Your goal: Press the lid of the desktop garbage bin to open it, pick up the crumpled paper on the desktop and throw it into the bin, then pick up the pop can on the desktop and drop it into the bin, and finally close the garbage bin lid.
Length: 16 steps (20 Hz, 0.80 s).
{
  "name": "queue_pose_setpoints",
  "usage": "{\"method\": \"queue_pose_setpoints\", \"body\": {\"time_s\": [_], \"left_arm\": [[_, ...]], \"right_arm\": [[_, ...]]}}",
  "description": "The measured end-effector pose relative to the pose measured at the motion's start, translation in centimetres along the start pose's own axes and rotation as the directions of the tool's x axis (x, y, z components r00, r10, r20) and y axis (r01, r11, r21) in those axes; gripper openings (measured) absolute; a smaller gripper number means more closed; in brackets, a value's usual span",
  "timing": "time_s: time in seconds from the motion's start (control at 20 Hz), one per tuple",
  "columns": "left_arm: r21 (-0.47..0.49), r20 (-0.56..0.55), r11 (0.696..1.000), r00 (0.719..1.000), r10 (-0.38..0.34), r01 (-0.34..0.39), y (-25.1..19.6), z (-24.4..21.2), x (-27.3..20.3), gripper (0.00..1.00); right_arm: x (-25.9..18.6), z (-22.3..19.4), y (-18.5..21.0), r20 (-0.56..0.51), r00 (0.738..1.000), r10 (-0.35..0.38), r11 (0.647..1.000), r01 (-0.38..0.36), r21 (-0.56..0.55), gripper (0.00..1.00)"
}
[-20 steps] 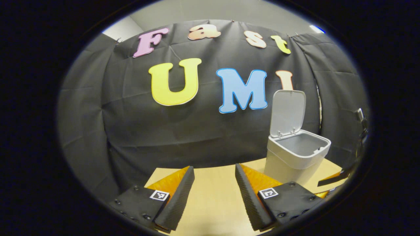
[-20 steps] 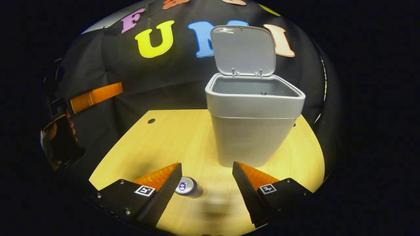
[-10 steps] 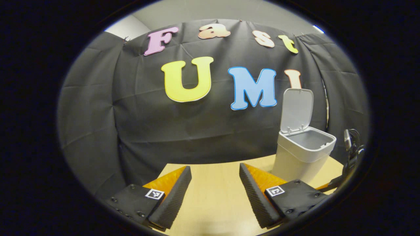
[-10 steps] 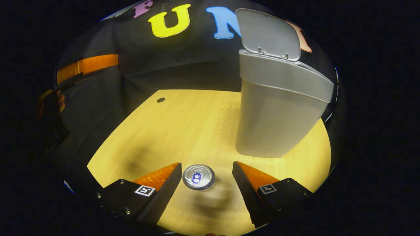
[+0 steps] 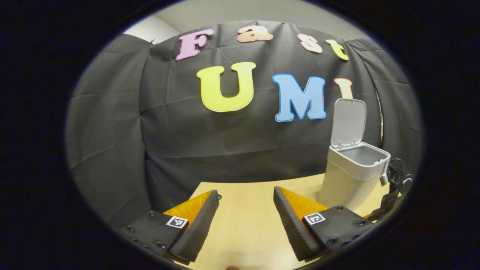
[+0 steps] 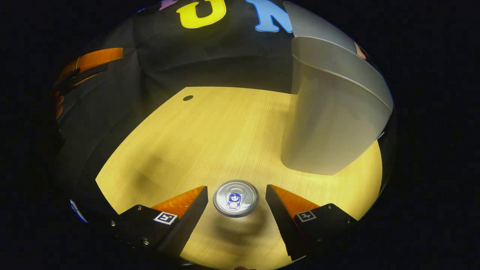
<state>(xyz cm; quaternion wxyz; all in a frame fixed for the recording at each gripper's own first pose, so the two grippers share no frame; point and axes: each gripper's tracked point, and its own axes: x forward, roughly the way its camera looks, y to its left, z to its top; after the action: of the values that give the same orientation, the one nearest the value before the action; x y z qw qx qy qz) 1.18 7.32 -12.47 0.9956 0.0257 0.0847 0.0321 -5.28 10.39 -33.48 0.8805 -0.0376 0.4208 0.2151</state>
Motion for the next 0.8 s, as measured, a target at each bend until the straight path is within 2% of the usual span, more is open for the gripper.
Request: {"method": "queue_pose_setpoints", "body": {"time_s": [0.05,0.1,0.25,0.3,0.55,0.6,0.65,0.7,0.75,0.8], "left_arm": [[0.000,-0.004,1.000,1.000,0.007,-0.007,0.3,-0.2,-0.1,0.97],[0.001,-0.009,1.000,1.000,0.018,-0.018,0.9,-0.5,-0.5,1.00],[0.000,-0.023,0.999,0.999,0.042,-0.042,1.9,-1.1,-0.7,1.00],[-0.003,-0.027,0.999,0.998,0.049,-0.049,2.2,-1.3,-0.8,0.97],[-0.009,-0.040,0.997,0.996,0.077,-0.077,3.3,-2.1,-1.0,0.97],[-0.008,-0.042,0.997,0.996,0.080,-0.081,3.4,-2.3,-1.0,0.97],[-0.009,-0.044,0.997,0.996,0.082,-0.082,3.5,-2.4,-1.0,0.97],[-0.012,-0.046,0.997,0.996,0.081,-0.082,3.5,-2.4,-1.1,0.97],[-0.015,-0.048,0.997,0.996,0.080,-0.081,3.5,-2.5,-1.1,0.97],[-0.018,-0.049,0.997,0.996,0.080,-0.081,3.5,-2.7,-1.0,0.97]], "right_arm": [[0.4,-0.3,0.0,-0.009,1.000,-0.002,1.000,0.002,-0.006,0.99],[0.8,-0.5,0.2,-0.017,1.000,-0.003,1.000,0.003,-0.013,0.99],[1.4,-0.9,0.4,-0.034,0.999,0.000,1.000,-0.001,-0.020,0.99],[1.6,-1.1,0.4,-0.040,0.999,-0.001,1.000,0.000,-0.022,0.99],[1.9,-1.0,0.2,-0.054,0.999,0.005,1.000,-0.006,-0.030,1.00],[2.2,-1.3,0.1,-0.059,0.998,0.001,0.999,-0.003,-0.032,0.87],[2.1,-1.3,0.0,-0.059,0.998,-0.006,0.999,0.004,-0.034,0.86],[2.0,-1.1,0.2,-0.052,0.999,-0.006,0.999,0.005,-0.032,0.94],[1.7,-0.7,0.3,-0.039,0.999,-0.004,1.000,0.003,-0.028,0.85],[1.4,-0.3,0.3,-0.024,1.000,-0.003,1.000,0.002,-0.024,0.85]]}}
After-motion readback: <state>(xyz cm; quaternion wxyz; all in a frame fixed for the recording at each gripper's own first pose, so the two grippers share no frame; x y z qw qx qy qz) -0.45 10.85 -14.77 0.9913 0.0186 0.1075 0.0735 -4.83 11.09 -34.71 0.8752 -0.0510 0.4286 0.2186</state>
